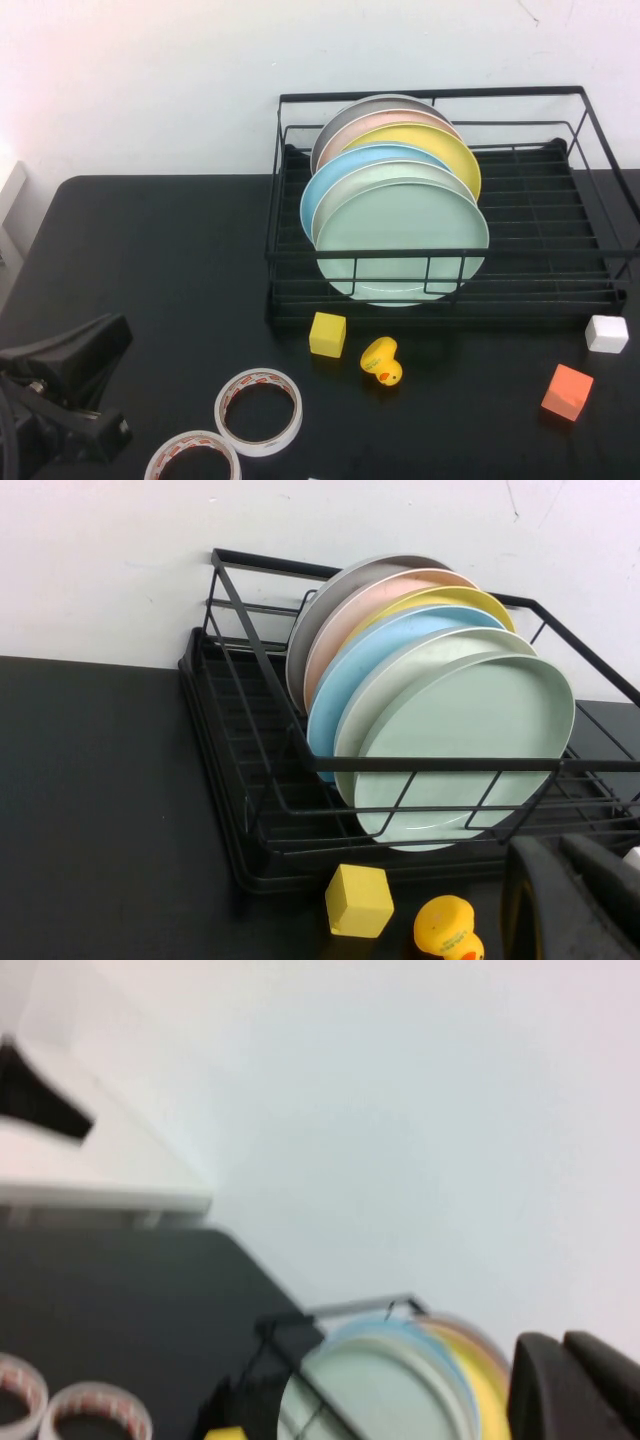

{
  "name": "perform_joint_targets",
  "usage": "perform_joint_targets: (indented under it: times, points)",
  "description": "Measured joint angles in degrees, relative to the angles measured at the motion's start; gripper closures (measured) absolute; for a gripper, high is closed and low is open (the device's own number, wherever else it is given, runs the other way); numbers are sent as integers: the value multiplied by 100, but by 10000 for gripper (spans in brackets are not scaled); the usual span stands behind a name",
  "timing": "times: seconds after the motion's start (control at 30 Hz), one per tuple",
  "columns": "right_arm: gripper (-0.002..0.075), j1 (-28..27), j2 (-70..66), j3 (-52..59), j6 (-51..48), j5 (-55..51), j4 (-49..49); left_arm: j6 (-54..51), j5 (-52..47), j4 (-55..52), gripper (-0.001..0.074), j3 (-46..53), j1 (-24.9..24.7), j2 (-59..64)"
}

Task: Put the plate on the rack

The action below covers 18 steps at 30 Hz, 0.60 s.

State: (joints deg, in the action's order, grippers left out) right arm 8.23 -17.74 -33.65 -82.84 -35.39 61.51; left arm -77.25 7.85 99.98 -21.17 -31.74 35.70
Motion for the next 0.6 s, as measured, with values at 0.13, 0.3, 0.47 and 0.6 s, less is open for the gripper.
perform_joint_targets:
  times: [0.13, 0.3, 0.47, 0.6]
  points:
    - [716, 0, 159, 457, 27, 152, -191, 0, 0, 0, 736, 0, 0, 0]
    - [716, 0, 254, 1071, 27, 799, -214, 0, 0, 4, 736, 0, 0, 0]
    - [716, 0, 254, 1479, 59, 961, -212, 0, 0, 4, 736, 0, 0, 0]
    - [716, 0, 254, 1784, 88, 1483, 40, 0, 0, 4, 736, 0, 0, 0]
